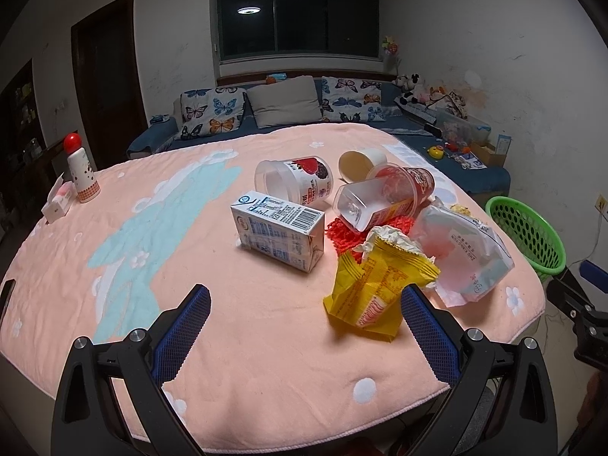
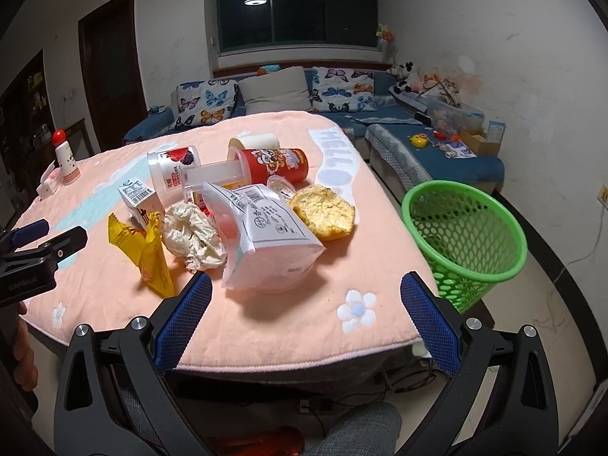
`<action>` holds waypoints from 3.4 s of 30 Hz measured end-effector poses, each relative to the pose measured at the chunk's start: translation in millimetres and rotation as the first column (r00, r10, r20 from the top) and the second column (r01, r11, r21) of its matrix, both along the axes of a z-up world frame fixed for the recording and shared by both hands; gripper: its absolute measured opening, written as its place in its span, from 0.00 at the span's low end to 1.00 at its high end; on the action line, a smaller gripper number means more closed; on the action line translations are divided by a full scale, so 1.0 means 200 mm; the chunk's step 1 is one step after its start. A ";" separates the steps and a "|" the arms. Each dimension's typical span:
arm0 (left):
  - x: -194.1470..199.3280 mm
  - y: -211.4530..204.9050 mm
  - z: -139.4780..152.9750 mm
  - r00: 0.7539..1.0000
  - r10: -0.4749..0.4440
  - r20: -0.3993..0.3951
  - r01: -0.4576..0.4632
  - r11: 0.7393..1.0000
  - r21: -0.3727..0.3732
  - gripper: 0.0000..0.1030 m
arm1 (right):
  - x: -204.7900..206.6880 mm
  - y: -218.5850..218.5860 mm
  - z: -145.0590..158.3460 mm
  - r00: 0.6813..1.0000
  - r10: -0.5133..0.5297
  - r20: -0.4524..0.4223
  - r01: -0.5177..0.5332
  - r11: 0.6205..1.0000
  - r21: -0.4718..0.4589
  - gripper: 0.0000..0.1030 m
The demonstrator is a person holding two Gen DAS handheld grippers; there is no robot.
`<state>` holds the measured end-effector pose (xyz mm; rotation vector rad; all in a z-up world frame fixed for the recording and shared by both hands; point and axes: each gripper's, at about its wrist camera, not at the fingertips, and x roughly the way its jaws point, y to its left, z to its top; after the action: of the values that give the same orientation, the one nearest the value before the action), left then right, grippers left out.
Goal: Collect trash
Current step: 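Grasp the clear printed plastic bag with the right gripper, then carry the bag to the green wastebasket and open the right gripper while the left gripper grasps the yellow wrapper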
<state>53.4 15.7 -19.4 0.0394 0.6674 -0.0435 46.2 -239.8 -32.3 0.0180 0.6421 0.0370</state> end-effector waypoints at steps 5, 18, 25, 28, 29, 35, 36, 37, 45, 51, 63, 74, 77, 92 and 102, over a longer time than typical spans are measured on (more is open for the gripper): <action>0.03 0.02 -0.01 1.000 -0.007 -0.004 0.007 1.000 -0.004 0.94 | 0.11 0.03 -0.01 0.999 0.044 -0.022 -0.044 0.999 -0.006 0.90; 0.05 0.04 -0.09 0.996 -0.086 -0.028 0.085 0.996 -0.038 0.94 | 0.42 0.14 -0.07 0.981 0.171 -0.095 -0.178 0.982 -0.069 0.61; 0.08 -0.05 -0.15 0.980 -0.196 -0.032 0.194 0.980 -0.046 0.94 | 0.45 0.16 -0.09 0.972 0.206 -0.109 -0.216 0.972 -0.094 0.39; 0.09 -0.12 -0.16 0.977 -0.212 -0.018 0.212 0.977 -0.002 0.93 | 0.44 0.15 -0.08 0.971 0.216 -0.102 -0.225 0.971 -0.084 0.30; 0.10 -0.13 -0.16 0.975 -0.223 -0.014 0.223 0.975 0.005 0.93 | 0.43 0.14 -0.07 0.971 0.217 -0.097 -0.225 0.971 -0.083 0.28; 0.11 -0.20 -0.16 0.968 -0.249 0.014 0.248 0.968 0.042 0.84 | 0.39 0.10 -0.02 0.971 0.230 -0.064 -0.231 0.973 -0.011 0.21; 0.11 -0.20 -0.16 0.968 -0.252 0.022 0.251 0.967 0.044 0.84 | 0.39 0.09 -0.01 0.970 0.236 -0.058 -0.236 0.972 0.006 0.21; 0.11 -0.21 -0.16 0.966 -0.258 0.030 0.257 0.965 0.048 0.84 | 0.38 0.08 0.00 0.966 0.254 -0.052 -0.252 0.967 0.037 0.21; 0.11 -0.27 -0.18 0.954 -0.295 0.049 0.291 0.954 0.075 0.68 | 0.27 0.04 0.06 0.962 0.274 0.012 -0.274 0.957 0.091 0.19; 0.14 -0.29 -0.21 0.948 -0.315 0.031 0.312 0.946 0.087 0.67 | 0.28 0.00 0.06 0.964 0.265 0.004 -0.264 0.959 0.108 0.16; 0.20 -0.29 -0.27 0.944 -0.330 -0.011 0.330 0.942 0.061 0.17 | 0.21 -0.10 0.15 0.969 0.241 0.058 -0.247 0.960 0.135 0.15; 0.14 -0.23 -0.17 0.933 -0.359 0.028 0.359 0.933 -0.005 0.05 | 0.22 -0.39 0.25 0.990 0.076 0.119 -0.090 0.990 0.112 0.15; 0.12 -0.22 -0.11 0.929 -0.369 0.044 0.369 0.929 -0.010 0.05 | 0.26 -0.52 0.22 0.994 0.007 0.108 -0.019 0.993 0.113 0.15; 0.26 -0.49 0.28 0.847 -0.508 0.155 0.525 0.844 -0.106 0.05 | 0.62 -1.13 -0.15 0.968 -0.242 -0.071 0.249 0.961 0.120 0.18; 0.58 -1.02 0.36 0.777 -0.611 0.150 0.628 0.767 -0.129 0.05 | 0.69 -1.31 -0.28 0.957 -0.264 -0.124 0.279 0.952 0.128 0.32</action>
<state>168.9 -188.2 52.1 0.0945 0.5228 -0.7434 184.1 -501.7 -89.2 0.2503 0.7374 -0.1851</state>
